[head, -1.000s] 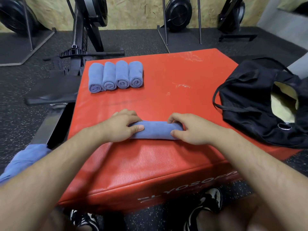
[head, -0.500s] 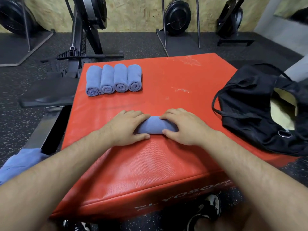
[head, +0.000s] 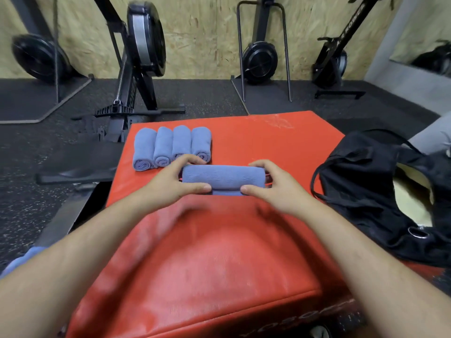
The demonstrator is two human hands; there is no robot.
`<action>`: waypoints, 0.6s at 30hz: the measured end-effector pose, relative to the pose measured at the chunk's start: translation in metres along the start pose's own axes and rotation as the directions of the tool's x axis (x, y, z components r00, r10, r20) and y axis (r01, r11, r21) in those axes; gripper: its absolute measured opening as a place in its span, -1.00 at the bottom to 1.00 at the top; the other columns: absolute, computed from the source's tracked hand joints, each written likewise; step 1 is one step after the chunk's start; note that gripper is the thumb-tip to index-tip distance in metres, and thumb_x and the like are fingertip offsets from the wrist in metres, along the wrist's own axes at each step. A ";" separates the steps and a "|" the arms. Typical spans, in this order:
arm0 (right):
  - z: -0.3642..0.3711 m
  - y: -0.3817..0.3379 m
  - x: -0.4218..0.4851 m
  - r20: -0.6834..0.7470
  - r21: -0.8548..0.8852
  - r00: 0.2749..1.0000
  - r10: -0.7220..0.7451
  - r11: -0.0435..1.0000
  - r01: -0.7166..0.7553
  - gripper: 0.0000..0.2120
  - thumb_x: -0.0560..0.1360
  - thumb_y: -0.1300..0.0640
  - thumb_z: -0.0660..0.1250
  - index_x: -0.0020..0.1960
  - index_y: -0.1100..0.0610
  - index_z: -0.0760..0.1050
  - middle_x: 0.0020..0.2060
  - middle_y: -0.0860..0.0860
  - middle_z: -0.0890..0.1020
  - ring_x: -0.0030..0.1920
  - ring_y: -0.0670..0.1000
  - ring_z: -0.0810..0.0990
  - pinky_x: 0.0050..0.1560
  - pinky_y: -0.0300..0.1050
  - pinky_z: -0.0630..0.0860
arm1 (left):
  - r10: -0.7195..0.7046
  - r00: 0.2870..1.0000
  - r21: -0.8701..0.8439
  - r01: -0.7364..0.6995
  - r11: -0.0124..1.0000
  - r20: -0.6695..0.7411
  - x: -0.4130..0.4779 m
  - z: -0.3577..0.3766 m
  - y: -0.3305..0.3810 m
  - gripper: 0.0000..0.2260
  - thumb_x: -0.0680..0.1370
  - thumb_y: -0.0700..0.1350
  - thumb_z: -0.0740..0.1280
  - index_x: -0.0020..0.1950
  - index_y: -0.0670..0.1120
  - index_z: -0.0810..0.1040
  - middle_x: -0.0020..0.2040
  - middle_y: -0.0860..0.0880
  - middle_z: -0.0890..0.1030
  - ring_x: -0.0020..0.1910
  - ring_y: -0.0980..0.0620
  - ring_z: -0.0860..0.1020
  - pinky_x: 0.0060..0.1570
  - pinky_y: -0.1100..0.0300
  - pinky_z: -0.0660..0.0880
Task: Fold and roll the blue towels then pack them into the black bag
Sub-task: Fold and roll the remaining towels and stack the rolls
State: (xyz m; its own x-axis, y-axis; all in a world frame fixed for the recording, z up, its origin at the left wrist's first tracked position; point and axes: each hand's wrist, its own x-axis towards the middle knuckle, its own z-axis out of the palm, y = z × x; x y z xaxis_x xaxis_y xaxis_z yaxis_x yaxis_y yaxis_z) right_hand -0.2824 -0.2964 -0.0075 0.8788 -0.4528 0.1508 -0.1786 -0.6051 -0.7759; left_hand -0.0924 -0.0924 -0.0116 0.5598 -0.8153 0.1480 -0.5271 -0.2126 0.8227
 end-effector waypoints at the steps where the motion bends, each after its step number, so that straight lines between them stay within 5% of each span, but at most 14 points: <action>1: -0.005 -0.006 0.001 -0.017 0.072 1.000 0.014 0.997 -0.013 -0.58 0.40 0.06 0.57 0.20 -0.02 0.50 0.02 -0.09 0.61 -0.11 -0.16 0.54 0.00 -0.30 0.48 | -0.021 1.000 -0.075 0.020 0.997 -0.014 0.000 -0.005 0.004 -0.57 0.40 -0.03 0.58 0.21 0.12 0.54 0.11 0.20 0.60 0.05 0.35 0.52 0.01 0.50 0.40; 7: -0.019 -0.031 0.004 0.020 0.445 0.999 0.039 0.894 -0.044 -0.54 0.33 0.20 0.51 0.21 0.07 0.54 -0.03 0.06 0.64 -0.05 -0.03 0.61 0.15 0.00 0.56 | -0.068 0.998 -0.507 0.051 0.860 -0.015 -0.004 -0.024 0.024 -0.49 0.37 -0.18 0.57 0.28 0.08 0.55 -0.17 0.13 0.65 -0.14 0.10 0.61 -0.08 0.31 0.49; 11: -0.014 -0.048 0.004 -0.050 0.455 0.999 0.013 0.890 0.012 -0.61 0.38 0.40 0.51 0.14 0.15 0.56 -0.10 0.07 0.65 -0.15 -0.02 0.61 0.06 -0.02 0.58 | -0.159 0.972 -0.535 0.042 0.844 -0.176 -0.005 -0.022 0.023 -0.39 0.26 -0.01 0.59 0.27 0.07 0.51 0.04 -0.03 0.68 0.01 0.00 0.64 0.13 0.10 0.54; 15: 0.013 -0.057 0.005 -0.309 0.156 0.945 -0.109 0.974 0.163 -0.60 0.32 0.33 0.50 0.07 0.04 0.53 -0.04 -0.03 0.61 -0.09 -0.12 0.59 -0.03 -0.28 0.51 | -0.212 0.847 -0.210 0.123 0.970 -0.487 -0.009 -0.007 0.018 -0.56 0.39 -0.04 0.60 0.15 -0.01 0.46 0.13 -0.05 0.56 -0.13 0.04 0.59 -0.01 0.12 0.55; 18: 0.036 -0.061 0.006 -0.365 -0.279 0.847 -0.387 0.913 0.296 -0.56 0.27 0.31 0.43 0.12 0.08 0.50 -0.01 0.03 0.50 0.01 0.04 0.51 0.02 -0.10 0.50 | -0.242 0.889 -0.320 0.115 0.940 -0.390 -0.016 0.007 0.034 -0.79 0.53 0.00 0.46 0.06 -0.03 0.51 0.04 -0.14 0.61 -0.16 0.01 0.62 -0.20 0.09 0.59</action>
State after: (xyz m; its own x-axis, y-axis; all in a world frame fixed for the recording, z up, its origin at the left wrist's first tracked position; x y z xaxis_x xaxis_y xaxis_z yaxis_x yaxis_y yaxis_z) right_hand -0.2507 -0.2384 0.0188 0.6516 -0.3887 0.6514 -0.0263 -0.8698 -0.4928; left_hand -0.1234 -0.0906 0.0103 0.8741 -0.4630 0.1467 -0.2267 -0.1218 0.9663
